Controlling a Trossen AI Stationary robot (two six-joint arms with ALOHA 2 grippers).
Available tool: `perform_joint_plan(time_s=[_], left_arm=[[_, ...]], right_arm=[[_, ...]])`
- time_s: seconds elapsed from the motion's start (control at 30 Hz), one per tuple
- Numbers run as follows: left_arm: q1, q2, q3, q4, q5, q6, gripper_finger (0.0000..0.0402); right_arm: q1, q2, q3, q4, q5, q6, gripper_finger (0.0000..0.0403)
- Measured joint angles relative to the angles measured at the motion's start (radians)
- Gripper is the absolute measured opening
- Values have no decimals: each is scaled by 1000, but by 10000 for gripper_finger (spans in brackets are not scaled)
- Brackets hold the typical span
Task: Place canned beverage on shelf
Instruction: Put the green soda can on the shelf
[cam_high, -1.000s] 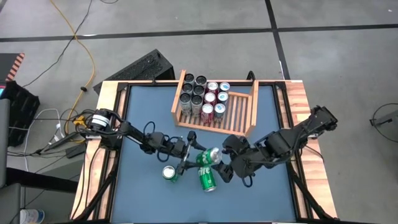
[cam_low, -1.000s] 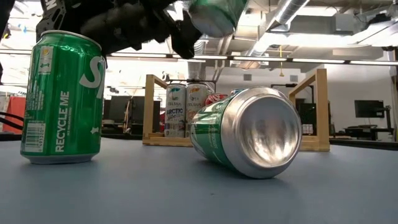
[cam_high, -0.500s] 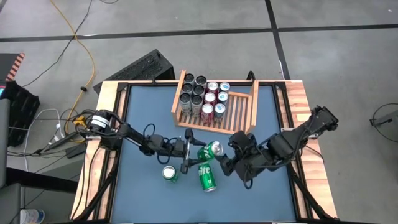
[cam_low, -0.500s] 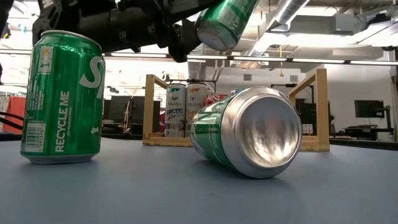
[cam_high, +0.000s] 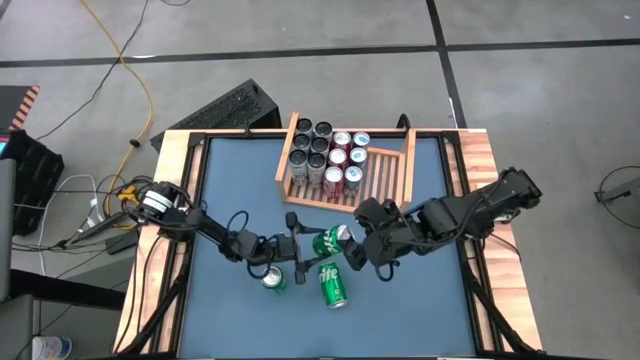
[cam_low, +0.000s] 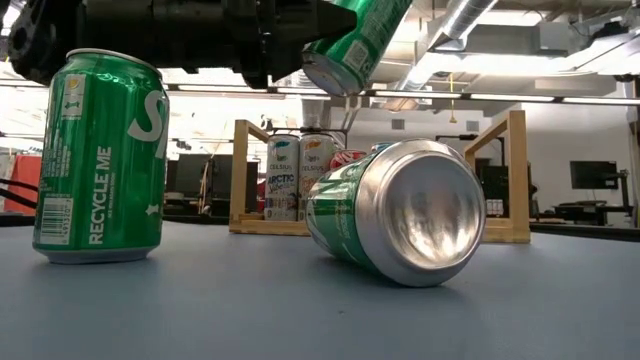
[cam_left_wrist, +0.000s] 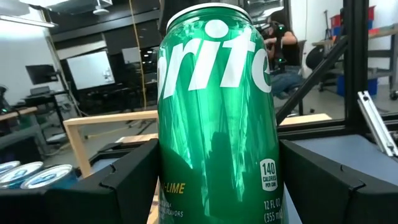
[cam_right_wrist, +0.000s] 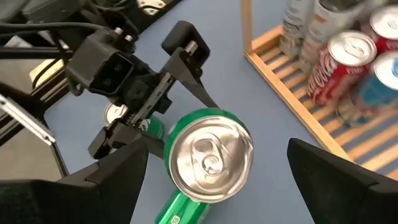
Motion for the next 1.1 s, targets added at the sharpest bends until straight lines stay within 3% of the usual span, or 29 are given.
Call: perform_joint_plan(time_s=[0.27, 1.1], left_arm=[[-30, 0, 17, 4, -108, 96, 284], [-71, 0, 76, -45, -356, 274, 284]], right_arm=[[-30, 0, -7, 3, -76, -46, 375], [-96, -26, -7, -15, -76, 10, 375]])
